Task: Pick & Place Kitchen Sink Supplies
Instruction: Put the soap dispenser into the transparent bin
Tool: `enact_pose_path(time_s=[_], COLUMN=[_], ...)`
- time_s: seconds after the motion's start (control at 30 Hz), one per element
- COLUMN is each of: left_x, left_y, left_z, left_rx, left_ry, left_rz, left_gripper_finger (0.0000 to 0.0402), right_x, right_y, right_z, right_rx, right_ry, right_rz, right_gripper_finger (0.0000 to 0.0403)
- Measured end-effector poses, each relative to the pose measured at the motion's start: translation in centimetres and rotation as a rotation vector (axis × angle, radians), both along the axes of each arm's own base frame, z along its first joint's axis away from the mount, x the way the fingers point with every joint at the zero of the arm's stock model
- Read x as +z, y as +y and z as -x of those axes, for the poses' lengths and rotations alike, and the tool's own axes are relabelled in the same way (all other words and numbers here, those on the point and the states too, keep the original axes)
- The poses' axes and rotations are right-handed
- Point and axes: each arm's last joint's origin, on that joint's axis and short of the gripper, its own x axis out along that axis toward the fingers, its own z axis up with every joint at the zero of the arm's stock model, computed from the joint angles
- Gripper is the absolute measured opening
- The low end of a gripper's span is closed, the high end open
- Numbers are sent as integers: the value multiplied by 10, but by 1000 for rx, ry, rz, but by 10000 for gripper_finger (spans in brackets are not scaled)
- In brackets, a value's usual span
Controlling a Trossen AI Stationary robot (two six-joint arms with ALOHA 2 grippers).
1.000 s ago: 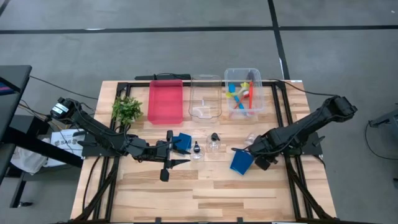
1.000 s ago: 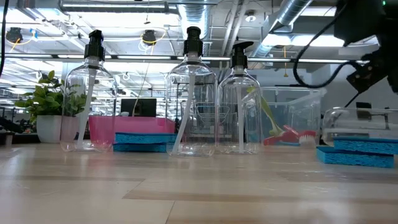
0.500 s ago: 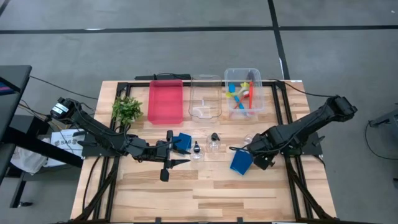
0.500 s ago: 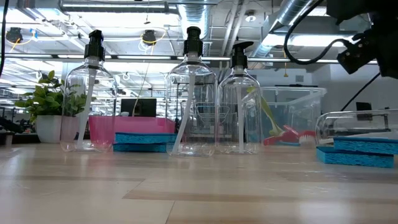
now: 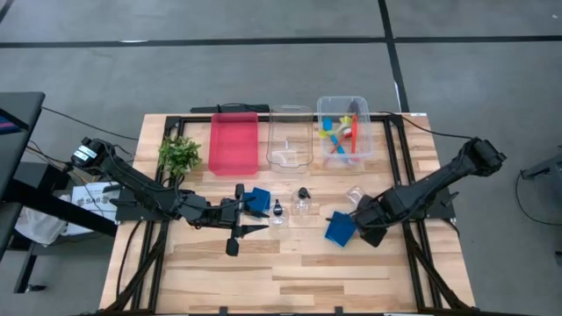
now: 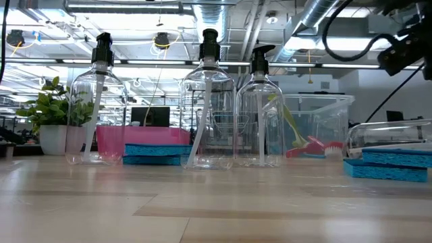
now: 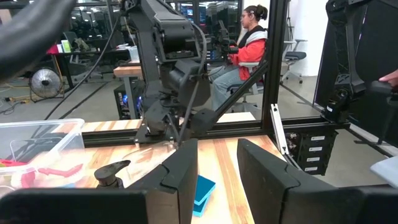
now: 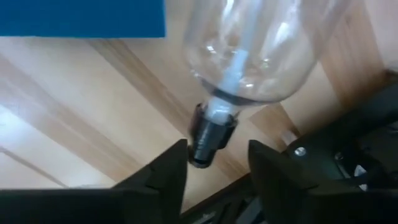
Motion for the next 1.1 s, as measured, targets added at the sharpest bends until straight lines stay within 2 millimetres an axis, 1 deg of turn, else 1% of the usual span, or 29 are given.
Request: enact_pose_path(time_s=[0.07,0.17,0.27,0.4,0.47,0.57,0.73,0.87,1.07,1.1], left_x=[0,0,0,0,0,0,0,0,0,0], left_y=[0,0,0,0,0,0,0,0,0,0], left_z=[0,0,0,0,0,0,0,0,0,0], left_rx=[0,0,0,0,0,0,0,0,0,0], left_ry=[0,0,0,0,0,0,0,0,0,0], left_rz=[0,0,0,0,0,0,0,0,0,0], left_gripper_finger=[116,116,116,116,116,116,116,116,116,116], right_x=[-1,-8,-18,-34,-42,-54,-66,-70,-71,-71], right_y=[1,3,2,-3,-6,-7,-8,-9,-10,-10], right_z=[-2,-5,-3,7,12,14,17,18,19,19], right_rx=[3,-2,-40,-106,-130,-138,-139,-140,-137,-135], right_ry=[-20,-65,-58,6,30,16,-13,-22,-25,-25], right_rz=[-10,-32,-28,10,25,18,1,9,14,14], right_gripper_finger=[183,207,217,217,214,208,190,170,117,116])
